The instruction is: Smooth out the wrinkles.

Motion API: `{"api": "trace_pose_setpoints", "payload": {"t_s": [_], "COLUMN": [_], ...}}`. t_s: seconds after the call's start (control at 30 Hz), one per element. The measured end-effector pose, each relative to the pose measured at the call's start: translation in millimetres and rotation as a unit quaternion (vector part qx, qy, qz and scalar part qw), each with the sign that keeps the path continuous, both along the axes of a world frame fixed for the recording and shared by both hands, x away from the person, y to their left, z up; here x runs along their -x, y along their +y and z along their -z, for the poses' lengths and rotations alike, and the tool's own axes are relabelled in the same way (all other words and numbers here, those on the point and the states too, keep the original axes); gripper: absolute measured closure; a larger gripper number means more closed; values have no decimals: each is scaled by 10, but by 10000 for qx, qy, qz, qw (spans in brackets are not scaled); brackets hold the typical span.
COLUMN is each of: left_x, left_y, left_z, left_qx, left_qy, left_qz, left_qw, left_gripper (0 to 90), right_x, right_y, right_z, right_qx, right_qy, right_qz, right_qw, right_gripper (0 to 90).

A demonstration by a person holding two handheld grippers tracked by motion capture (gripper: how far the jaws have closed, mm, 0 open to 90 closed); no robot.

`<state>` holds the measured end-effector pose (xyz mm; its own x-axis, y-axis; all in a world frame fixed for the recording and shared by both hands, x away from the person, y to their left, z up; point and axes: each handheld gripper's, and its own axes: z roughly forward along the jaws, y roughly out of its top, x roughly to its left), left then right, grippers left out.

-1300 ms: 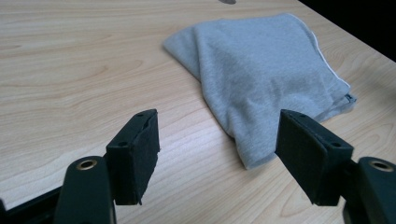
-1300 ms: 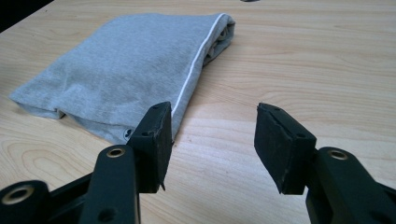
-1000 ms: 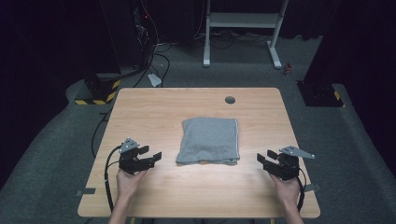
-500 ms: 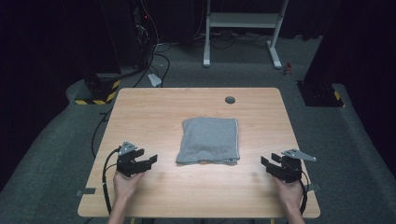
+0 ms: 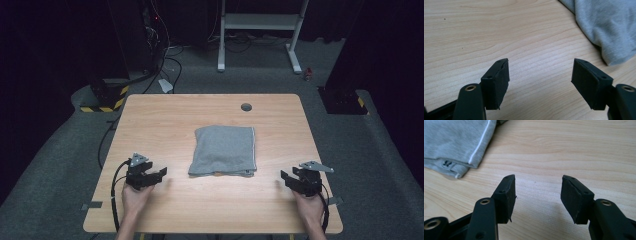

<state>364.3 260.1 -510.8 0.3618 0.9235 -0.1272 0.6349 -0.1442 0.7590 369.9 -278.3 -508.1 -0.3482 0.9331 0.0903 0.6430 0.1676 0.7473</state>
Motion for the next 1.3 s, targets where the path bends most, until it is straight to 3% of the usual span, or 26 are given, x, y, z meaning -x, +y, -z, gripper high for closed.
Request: {"api": "trace_pose_setpoints", "payload": {"t_s": [0.23, 0.37, 0.53, 0.67, 0.77, 1.3], "left_x": [-42, -55, -72, -77, -52, -43], "left_y": [-17, -34, -68, -107, -113, -129], "left_z": [52, 72, 109, 147, 174, 177], "left_qx": [-243, -274, -359, -556, -615, -669], "left_qy": [22, 17, 55, 19, -120, -111], "left_qz": [-52, -83, -71, -48, -81, -147], "left_qw": [9997, 9996, 9993, 9984, 9980, 9976], "left_gripper": [303, 302, 292, 282, 283, 258], "right_x": [-53, -77, -88, -91, -92, -92], "right_y": [24, 39, 57, 78, 73, 74], "right_z": [65, 103, 114, 140, 147, 148], "right_qx": [245, 339, 371, 574, 537, 538], "right_qy": [97, 131, 109, -46, -50, -29], "right_qz": [34, 26, 58, 25, 14, 15], "right_qw": [9996, 9993, 9992, 9983, 9985, 9985], "right_gripper": [440, 432, 426, 395, 371, 345]}}
